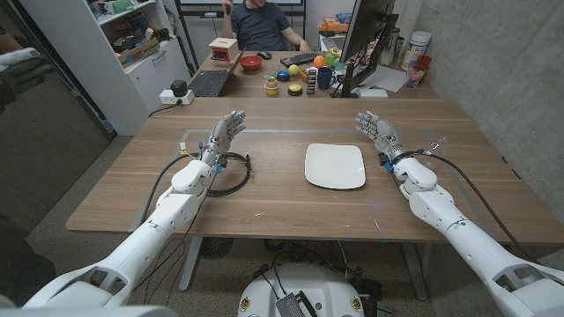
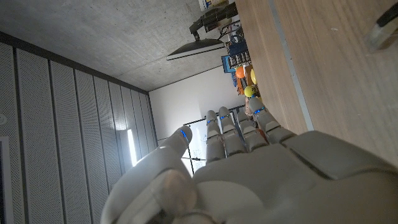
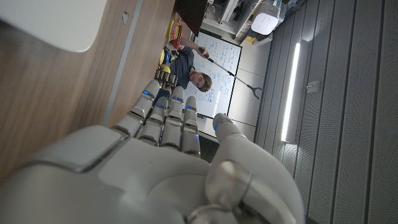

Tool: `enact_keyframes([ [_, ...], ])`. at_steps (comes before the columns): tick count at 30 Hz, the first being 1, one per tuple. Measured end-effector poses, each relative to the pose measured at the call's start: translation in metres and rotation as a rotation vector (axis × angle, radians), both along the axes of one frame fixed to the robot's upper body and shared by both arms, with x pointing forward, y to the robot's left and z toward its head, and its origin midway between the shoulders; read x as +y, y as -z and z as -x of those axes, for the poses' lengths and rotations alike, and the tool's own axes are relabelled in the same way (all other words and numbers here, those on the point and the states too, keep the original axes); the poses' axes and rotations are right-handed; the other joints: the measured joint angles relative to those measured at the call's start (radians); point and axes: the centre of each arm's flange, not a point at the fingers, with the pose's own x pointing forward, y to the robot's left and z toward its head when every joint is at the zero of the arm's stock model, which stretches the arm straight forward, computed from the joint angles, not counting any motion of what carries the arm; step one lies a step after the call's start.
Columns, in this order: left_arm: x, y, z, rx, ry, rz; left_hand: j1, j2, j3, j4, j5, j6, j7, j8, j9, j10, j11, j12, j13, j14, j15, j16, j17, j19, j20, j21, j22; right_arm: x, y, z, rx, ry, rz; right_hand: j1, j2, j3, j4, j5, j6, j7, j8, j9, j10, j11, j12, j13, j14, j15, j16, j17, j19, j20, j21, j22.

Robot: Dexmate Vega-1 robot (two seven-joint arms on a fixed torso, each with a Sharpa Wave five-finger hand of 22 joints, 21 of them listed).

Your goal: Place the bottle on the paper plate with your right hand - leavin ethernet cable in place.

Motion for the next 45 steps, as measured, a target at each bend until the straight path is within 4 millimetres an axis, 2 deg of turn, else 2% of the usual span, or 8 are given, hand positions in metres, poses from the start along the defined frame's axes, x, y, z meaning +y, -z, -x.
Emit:
enact_keyframes([
  [3,0.006,-0.008,0.002,-0.023,-0.008,0.079,0.000,0.000,0.001,0.001,0.000,0.000,0.000,0.004,0.000,0.000,0.000,0.000,0.000,0.000,0.000,0.000,0.000,0.000,0.000,0.000,0.000,-0.002,-0.003,0.001,-0.009,0.003,-0.016,0.004,0.004,0.000,0.000,0.000,0.000,0.000,0.000,0.001,0.000,0.000,0.000,0.000,0.000,0.000,0.000,0.000,0.000,0.000,0.000,0.000],
  [7,0.020,-0.015,0.005,-0.056,-0.027,0.228,0.000,0.000,0.001,0.001,0.000,0.000,0.000,0.004,0.000,0.000,0.000,0.000,0.000,0.000,0.000,0.000,0.000,0.000,0.000,0.000,0.000,0.007,0.003,0.000,0.009,-0.007,0.082,0.004,0.004,0.000,0.000,0.000,0.004,-0.004,0.000,0.001,0.000,0.000,0.000,0.000,0.004,0.004,0.000,0.000,0.000,0.000,0.000,0.000],
  [8,-0.002,-0.007,0.001,-0.020,-0.001,-0.018,0.000,0.000,0.001,0.001,0.000,0.000,0.000,0.004,0.000,0.000,0.000,0.000,0.000,0.000,0.000,0.000,0.000,0.000,0.000,0.000,0.000,-0.002,-0.004,0.002,-0.013,0.009,0.005,0.004,0.004,0.000,0.000,0.000,0.004,-0.004,0.000,0.001,0.000,0.000,0.000,0.000,0.004,0.004,0.000,0.000,0.000,0.000,0.000,0.000],
  [9,-0.003,-0.006,0.001,-0.017,-0.001,-0.038,0.000,0.000,0.001,0.001,0.000,0.002,0.002,0.004,0.000,0.000,0.000,0.000,0.000,0.000,0.000,0.000,0.000,0.000,0.000,0.000,0.000,-0.004,-0.005,0.003,-0.016,0.015,-0.004,0.004,0.004,0.000,0.000,0.000,0.004,-0.004,0.000,0.001,0.000,0.000,0.000,0.000,0.004,0.004,0.000,0.000,0.004,0.004,0.000,0.000],
  [13,0.001,-0.004,0.001,-0.013,-0.011,-0.024,0.000,0.000,0.001,0.001,0.000,0.004,0.004,0.004,0.000,0.000,0.000,0.000,0.000,0.000,0.000,0.000,0.000,0.000,0.000,0.000,0.000,-0.005,-0.005,0.004,-0.013,0.036,0.041,-0.003,-0.015,0.000,0.000,0.000,0.000,-0.008,0.000,0.001,0.000,0.000,0.000,0.000,0.011,0.011,0.000,0.000,0.012,0.013,0.000,0.000],
  [23,0.003,0.003,0.000,0.008,-0.020,-0.040,0.000,0.000,0.001,0.001,0.000,0.004,0.004,0.004,0.000,0.000,0.000,0.000,0.000,0.000,0.000,0.000,0.000,0.000,0.000,0.000,0.000,-0.011,-0.012,0.010,-0.025,0.095,0.109,-0.022,-0.059,-0.034,-0.006,-0.005,-0.019,-0.026,0.000,-0.001,-0.013,-0.005,0.000,0.000,0.016,0.016,0.000,0.000,0.020,0.020,0.000,0.000],
  [37,0.004,0.008,-0.002,0.025,-0.018,-0.044,0.000,0.000,0.001,0.001,0.000,0.004,0.004,0.004,0.000,0.000,0.000,0.000,0.000,0.000,0.000,0.000,0.000,0.000,0.000,0.000,0.000,-0.019,-0.018,0.016,-0.035,0.168,0.159,-0.039,-0.114,-0.071,-0.020,-0.012,-0.056,-0.020,-0.009,-0.001,-0.053,-0.009,-0.010,0.000,0.006,0.015,-0.001,-0.003,0.020,0.020,-0.012,-0.003],
  [45,0.002,0.009,-0.003,0.029,-0.014,-0.042,0.000,0.000,0.001,0.001,0.000,0.003,0.004,0.004,0.000,0.000,0.000,0.000,0.000,0.000,0.000,0.000,0.000,0.000,0.000,0.000,0.000,-0.025,-0.019,0.021,-0.041,0.217,0.175,-0.043,-0.124,-0.082,-0.029,-0.012,-0.093,-0.016,-0.009,0.001,-0.092,-0.009,-0.019,0.000,-0.021,0.018,-0.005,-0.003,0.001,0.023,-0.026,-0.003],
])
